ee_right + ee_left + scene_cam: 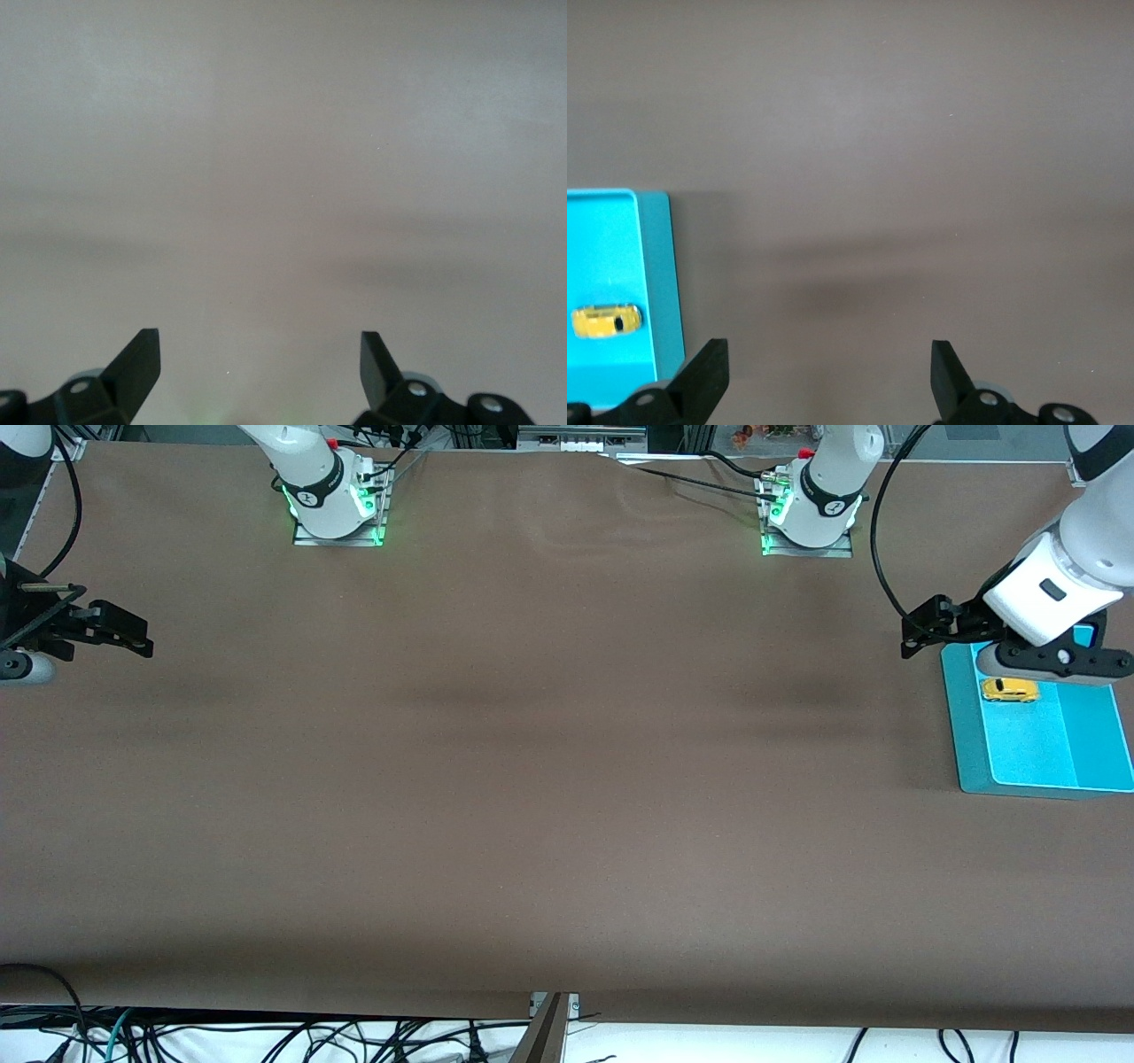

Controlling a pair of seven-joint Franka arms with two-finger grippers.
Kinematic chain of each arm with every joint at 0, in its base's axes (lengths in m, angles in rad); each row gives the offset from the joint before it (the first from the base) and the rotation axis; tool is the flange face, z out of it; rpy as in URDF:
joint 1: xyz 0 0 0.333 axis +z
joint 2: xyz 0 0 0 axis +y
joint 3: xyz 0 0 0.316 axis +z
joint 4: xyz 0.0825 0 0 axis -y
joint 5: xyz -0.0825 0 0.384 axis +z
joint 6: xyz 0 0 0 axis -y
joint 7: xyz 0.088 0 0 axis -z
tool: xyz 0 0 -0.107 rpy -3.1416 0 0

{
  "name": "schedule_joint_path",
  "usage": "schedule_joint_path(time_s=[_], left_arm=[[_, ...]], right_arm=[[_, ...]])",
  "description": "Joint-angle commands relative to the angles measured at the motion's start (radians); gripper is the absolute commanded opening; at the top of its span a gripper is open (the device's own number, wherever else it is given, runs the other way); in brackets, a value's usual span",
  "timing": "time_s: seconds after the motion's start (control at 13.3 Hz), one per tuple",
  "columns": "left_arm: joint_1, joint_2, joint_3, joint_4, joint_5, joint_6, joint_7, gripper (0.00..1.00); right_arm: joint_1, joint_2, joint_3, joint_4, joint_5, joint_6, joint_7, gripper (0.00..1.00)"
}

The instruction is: Wind and store yellow beetle car

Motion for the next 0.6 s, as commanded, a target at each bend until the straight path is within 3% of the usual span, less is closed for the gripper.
schedule_joint_path(time_s=[0.0,0.53], left_arm=[[-0.031,-0.043,0.043,-0.069,-0.027,0.051,-0.030,1.00],[-0.029,-0.048,0.043,-0.074,-0.027,0.049,-0.026,1.00]], right_arm=[[0.003,-0.007,-0.006,0.001,0.013,0.002,0.002,1.00],[0.002,-0.007,-0.006,0.001,0.013,0.002,0.001,1.00]])
